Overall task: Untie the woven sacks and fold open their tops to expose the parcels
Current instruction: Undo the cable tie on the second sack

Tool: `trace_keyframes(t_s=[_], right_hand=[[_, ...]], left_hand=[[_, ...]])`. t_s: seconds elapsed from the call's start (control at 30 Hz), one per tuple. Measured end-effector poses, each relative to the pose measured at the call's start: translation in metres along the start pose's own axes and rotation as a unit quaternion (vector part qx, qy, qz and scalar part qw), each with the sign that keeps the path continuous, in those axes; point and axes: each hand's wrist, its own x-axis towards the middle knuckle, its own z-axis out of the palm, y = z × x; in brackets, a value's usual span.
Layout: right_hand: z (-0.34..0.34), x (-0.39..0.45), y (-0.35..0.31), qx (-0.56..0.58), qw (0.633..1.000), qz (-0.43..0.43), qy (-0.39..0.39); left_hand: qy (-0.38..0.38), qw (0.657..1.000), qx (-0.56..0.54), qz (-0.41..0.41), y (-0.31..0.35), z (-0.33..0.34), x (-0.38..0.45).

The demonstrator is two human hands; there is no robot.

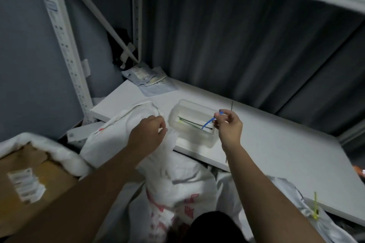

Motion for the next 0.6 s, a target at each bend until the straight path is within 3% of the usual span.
trace_keyframes(t_s=[0.2, 0.3, 0.37, 0.43, 0.5, 0.6], right_hand=[[0.023, 0.069, 0.044, -0.156, 0.988, 0.010, -0.008], [0.048, 0.076, 0.051, -0.252, 0.957, 0.064, -0.127], [0.071, 0.065, 0.047, -0.301, 0.931, 0.035, -0.201], [0.098, 0.044, 0.041, -0.274, 0.919, -0.008, -0.284], [0.122, 0.017, 0.036, -0.305, 0.876, -0.043, -0.372], [0.145, -0.019, 0.035, -0.476, 0.742, -0.137, -0.453]], left_hand=[[0.021, 0.999, 0.030, 0.003, -0.024, 0.014, 0.048], [0.004, 1.000, 0.024, -0.017, -0.039, 0.015, 0.055], [-0.020, 0.998, 0.022, -0.062, -0.052, 0.013, 0.056], [-0.029, 0.995, 0.009, -0.096, -0.068, 0.008, 0.053], [-0.026, 0.991, -0.003, -0.129, -0.084, -0.001, 0.046], [-0.046, 0.983, 0.012, -0.179, -0.105, -0.017, 0.030]])
